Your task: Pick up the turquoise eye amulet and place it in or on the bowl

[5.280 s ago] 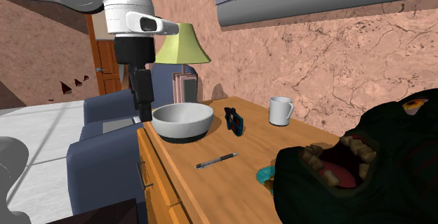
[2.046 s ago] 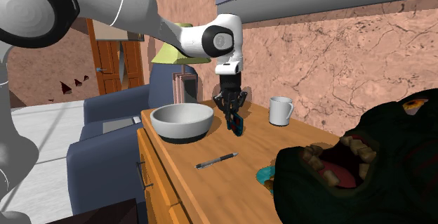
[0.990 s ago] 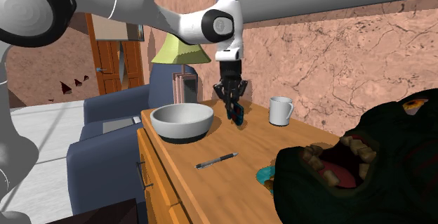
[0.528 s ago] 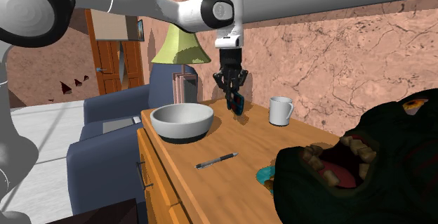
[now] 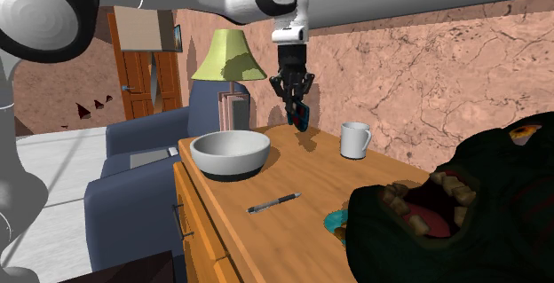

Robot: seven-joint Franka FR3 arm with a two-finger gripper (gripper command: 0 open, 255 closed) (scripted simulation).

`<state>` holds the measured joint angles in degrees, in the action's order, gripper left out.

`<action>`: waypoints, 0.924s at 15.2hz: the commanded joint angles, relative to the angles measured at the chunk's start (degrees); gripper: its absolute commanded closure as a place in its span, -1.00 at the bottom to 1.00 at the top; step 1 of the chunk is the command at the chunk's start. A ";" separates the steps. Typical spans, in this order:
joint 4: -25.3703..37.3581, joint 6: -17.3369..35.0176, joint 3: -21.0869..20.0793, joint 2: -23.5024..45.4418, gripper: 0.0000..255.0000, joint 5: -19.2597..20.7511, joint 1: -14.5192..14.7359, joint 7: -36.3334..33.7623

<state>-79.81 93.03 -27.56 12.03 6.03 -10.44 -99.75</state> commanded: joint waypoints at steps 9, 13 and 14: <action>-0.63 -4.04 -0.83 -5.17 1.00 -2.23 0.06 -0.95; -9.70 -2.81 -1.22 -14.06 1.00 -6.45 -0.20 -1.48; -11.63 -2.71 -1.26 -16.15 1.00 -7.45 -0.08 -1.63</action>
<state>-89.95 90.21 -28.72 -2.51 -0.63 -10.62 -101.14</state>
